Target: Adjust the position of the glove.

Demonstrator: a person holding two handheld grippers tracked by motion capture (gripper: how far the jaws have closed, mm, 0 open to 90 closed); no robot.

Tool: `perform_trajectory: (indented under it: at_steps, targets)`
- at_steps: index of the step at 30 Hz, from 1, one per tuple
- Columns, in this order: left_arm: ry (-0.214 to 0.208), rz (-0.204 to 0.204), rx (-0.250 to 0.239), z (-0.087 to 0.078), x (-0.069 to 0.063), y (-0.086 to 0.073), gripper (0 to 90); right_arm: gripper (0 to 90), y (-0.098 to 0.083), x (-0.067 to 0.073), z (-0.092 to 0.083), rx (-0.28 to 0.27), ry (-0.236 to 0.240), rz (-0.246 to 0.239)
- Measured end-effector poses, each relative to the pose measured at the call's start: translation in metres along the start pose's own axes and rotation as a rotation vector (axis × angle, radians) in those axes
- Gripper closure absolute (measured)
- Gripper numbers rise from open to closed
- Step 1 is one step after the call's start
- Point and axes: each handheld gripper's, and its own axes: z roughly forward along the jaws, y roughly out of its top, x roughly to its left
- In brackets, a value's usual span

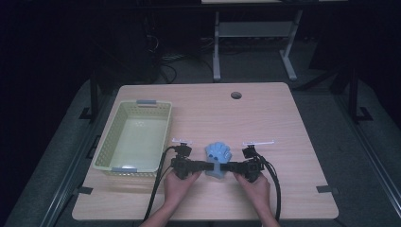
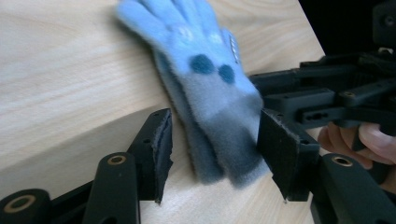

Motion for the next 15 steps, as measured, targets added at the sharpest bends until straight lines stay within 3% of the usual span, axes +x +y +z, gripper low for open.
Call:
perform_trajectory:
  at_steps: [7,15]
  targets:
    - [-0.028,-0.001,0.010,0.0030,0.0014,-0.0007,53.6,57.4,-0.0004,0.0001,0.0011,0.002,0.004,0.016]
    - [-0.060,-0.031,0.010,0.0057,0.0054,0.0003,56.7,61.7,-0.0011,-0.0008,0.0053,-0.009,0.026,0.024]
